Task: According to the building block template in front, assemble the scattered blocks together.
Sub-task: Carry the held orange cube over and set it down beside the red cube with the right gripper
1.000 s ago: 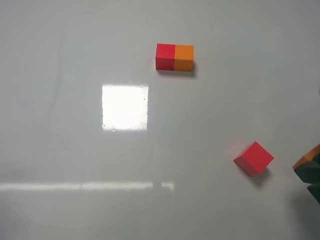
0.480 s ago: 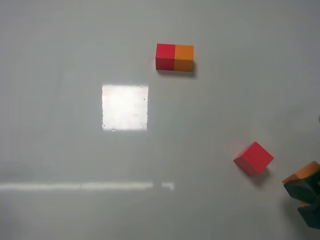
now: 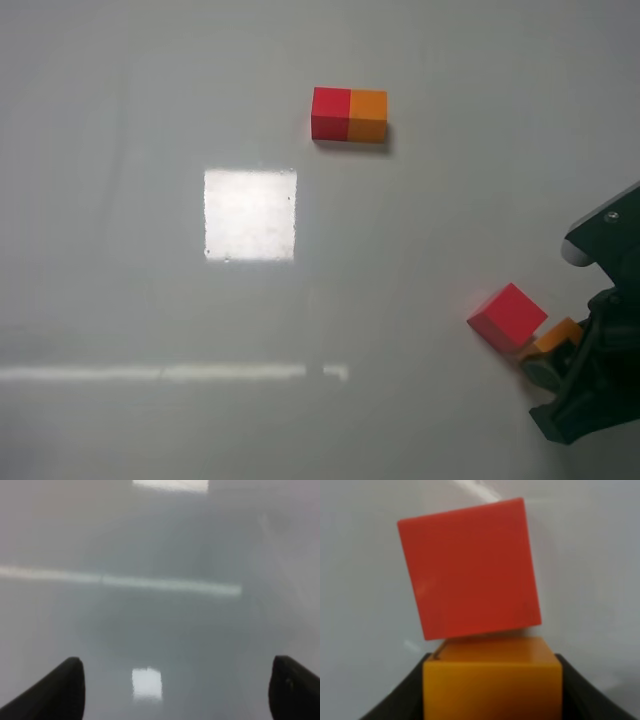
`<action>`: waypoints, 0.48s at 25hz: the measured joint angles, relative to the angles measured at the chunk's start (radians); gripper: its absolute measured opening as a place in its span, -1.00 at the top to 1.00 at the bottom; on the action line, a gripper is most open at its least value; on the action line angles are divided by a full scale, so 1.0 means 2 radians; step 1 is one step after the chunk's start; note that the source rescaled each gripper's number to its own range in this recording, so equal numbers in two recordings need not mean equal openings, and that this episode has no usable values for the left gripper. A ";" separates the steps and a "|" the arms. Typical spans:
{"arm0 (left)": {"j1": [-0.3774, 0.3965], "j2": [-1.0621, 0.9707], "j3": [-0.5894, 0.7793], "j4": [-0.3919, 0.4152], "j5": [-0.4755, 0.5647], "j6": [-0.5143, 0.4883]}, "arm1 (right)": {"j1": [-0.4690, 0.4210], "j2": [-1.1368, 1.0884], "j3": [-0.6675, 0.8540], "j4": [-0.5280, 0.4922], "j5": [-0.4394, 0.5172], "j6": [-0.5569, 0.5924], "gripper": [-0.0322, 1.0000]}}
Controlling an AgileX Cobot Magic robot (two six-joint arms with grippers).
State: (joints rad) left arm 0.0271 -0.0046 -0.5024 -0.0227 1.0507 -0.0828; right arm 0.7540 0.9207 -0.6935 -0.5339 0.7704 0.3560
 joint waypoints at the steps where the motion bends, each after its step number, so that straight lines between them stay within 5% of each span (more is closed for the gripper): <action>1: 0.000 0.000 0.000 0.000 0.000 0.000 | 0.000 0.004 0.000 -0.001 -0.004 -0.001 0.94; 12: 0.000 0.000 0.000 0.000 0.000 0.000 | 0.000 0.009 0.002 -0.030 -0.050 -0.003 0.94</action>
State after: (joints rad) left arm 0.0271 -0.0046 -0.5024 -0.0227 1.0516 -0.0837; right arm 0.7540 0.9391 -0.6903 -0.5945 0.6710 0.3504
